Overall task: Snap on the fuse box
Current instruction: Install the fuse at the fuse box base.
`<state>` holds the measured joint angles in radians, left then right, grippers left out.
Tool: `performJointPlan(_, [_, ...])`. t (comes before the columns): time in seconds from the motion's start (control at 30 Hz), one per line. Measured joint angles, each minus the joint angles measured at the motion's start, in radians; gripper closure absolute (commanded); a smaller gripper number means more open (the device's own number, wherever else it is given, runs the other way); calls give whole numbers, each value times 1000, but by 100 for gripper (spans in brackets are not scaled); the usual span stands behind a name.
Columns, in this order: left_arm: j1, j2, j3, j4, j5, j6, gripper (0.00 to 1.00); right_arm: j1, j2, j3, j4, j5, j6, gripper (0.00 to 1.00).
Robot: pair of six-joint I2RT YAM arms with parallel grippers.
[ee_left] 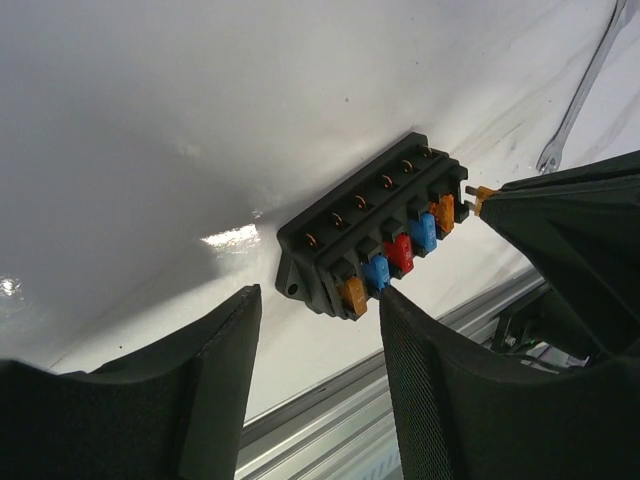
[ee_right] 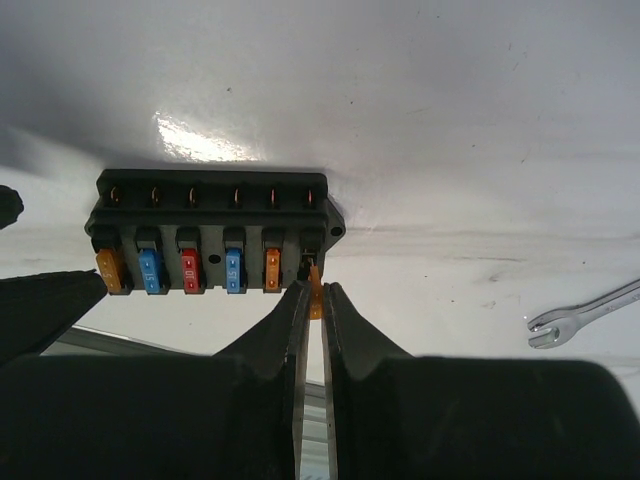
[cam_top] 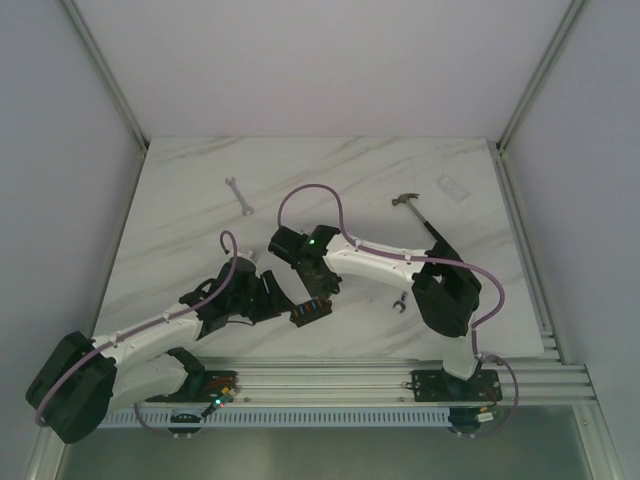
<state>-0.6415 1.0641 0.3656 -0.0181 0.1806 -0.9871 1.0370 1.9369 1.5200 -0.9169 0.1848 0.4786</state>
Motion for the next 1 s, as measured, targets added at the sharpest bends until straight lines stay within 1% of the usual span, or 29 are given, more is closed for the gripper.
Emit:
performJointPlan(0.27, [0,2,-7,5,3,-4,43,7,16,7,-1,4,0,100])
performJointPlan(1.0, [0,8,-25,26,6,-23,45,25,42,51,-40,49,4,100])
